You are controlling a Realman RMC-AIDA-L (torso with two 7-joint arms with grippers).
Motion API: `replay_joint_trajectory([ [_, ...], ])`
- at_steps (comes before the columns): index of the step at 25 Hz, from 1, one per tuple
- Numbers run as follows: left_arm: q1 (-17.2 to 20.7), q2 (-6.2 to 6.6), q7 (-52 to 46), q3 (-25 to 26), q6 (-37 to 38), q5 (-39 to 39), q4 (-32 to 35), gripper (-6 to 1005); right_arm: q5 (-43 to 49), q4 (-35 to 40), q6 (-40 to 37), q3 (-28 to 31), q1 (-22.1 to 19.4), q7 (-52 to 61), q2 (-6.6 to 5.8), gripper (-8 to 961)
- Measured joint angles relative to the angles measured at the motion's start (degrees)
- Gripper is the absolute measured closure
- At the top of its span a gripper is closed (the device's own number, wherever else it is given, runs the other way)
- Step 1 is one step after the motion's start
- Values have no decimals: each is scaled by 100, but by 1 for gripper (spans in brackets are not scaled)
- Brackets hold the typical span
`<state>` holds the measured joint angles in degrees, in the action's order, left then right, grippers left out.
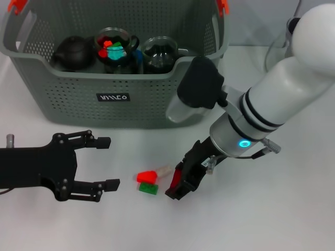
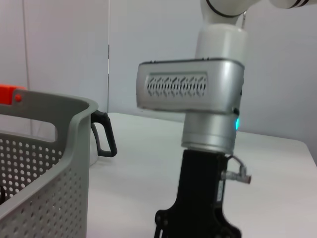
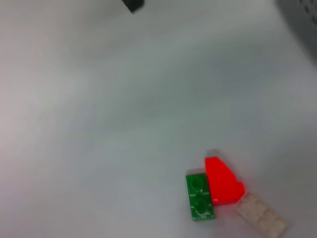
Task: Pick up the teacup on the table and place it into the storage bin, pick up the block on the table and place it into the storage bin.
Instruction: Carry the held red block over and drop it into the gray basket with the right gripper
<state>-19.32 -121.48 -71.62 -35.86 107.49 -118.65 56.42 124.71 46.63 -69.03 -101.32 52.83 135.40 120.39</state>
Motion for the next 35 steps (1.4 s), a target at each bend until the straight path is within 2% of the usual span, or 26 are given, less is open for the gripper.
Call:
replay_joint_trajectory([
  [6,-2,29,0,83,-19,-13,8,111,377,1277,-1062,676,-342,375,-24,257],
  [9,10,40,-1,143,-116,-40,23,111,656,1982,-1581,994,-359,701,-22,258],
  [12,16,45,13,286,-154,-141,23,111,871,2555,-2003,1487,-155,874,-25,257],
  [17,34,53,39,360,-195,-167,0,111,987,2967,-2133,2209,338,818,-12,257],
  [20,38,54,40,362,-211,-168,-3,111,1215,3085,-1893,2580,638,680,1,256],
  [24,20,53,40,359,-217,-168,-10,111,1387,2915,-1043,2736,798,425,4,263],
  [30,-39,48,-1,312,-220,-168,-13,111,1434,1625,455,2738,1063,87,-21,263],
  [35,-78,48,-7,306,-220,-167,-43,111,1448,803,1258,2765,1215,-182,-39,264],
])
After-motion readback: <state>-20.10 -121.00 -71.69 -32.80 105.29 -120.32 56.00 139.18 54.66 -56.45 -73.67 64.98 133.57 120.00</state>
